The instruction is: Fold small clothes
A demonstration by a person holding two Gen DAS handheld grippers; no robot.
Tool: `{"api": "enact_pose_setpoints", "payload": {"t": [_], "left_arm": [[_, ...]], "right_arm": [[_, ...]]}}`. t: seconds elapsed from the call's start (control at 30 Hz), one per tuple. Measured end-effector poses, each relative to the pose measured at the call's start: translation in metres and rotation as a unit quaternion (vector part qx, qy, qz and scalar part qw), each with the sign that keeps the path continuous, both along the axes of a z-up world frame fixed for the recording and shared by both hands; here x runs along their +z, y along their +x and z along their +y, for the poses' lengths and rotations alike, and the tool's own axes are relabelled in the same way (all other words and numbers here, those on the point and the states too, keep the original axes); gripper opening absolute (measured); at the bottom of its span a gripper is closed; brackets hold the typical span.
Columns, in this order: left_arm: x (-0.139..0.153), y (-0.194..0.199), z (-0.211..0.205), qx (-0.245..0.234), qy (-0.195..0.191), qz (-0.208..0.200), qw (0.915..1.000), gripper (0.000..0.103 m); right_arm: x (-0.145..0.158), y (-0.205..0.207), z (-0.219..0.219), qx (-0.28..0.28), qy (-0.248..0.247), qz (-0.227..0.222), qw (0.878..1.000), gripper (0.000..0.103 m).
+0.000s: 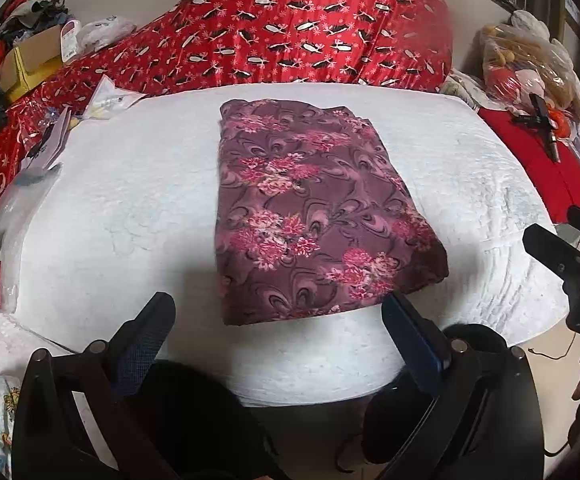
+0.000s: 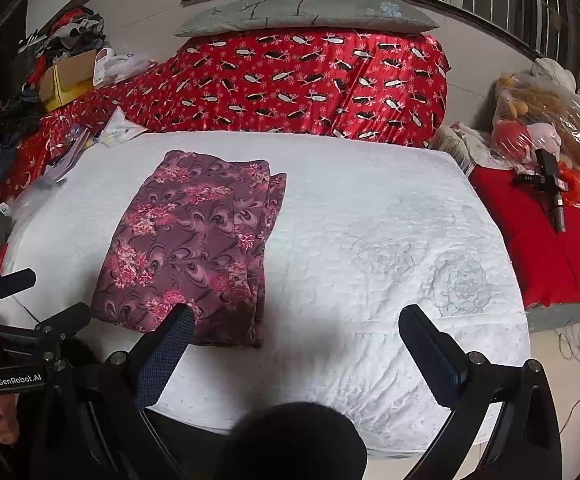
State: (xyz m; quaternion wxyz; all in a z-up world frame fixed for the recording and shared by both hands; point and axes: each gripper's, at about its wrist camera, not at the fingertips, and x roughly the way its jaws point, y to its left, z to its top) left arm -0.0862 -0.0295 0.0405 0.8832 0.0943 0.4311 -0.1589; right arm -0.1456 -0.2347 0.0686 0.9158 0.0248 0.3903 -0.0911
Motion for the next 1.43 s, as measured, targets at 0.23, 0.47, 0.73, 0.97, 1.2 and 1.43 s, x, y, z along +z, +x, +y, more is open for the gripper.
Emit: {"api": "enact_pose_setpoints", "payload": {"t": [0.23,0.47,0.73,0.97,1.2,1.43], "left_arm": [[0.000,-0.002,-0.001,-0.008,-0.010,0.013,0.9998,0.103],[0.002,-0.007,-0.008,-0.022,-0.030,0.020,0.9991,0.103],[0.002,-0.009,-0.015,-0.028,-0.029,0.029,0.9988,0.103],[0.002,-0.010,-0.016,-0.031,-0.028,0.027,0.9988,0.103],[0.004,-0.013,-0.018,-0.035,-0.029,0.018,0.9988,0.103],[0.004,-0.012,-0.021,-0.032,-0.023,0.023,0.9989,0.103]], "right_arm": [[0.001,-0.001,0.001,-0.001,0.003,0.000,1.000,0.103],[-0.001,-0.003,0.004,-0.002,0.009,0.001,1.000,0.103],[-0.001,-0.004,0.000,-0.008,0.014,0.001,1.000,0.103],[-0.002,-0.003,-0.003,-0.011,0.016,0.003,1.000,0.103],[-0.001,-0.003,-0.003,-0.012,0.017,0.003,1.000,0.103],[-0.001,-0.004,-0.004,-0.015,0.016,0.001,1.000,0.103]]}}
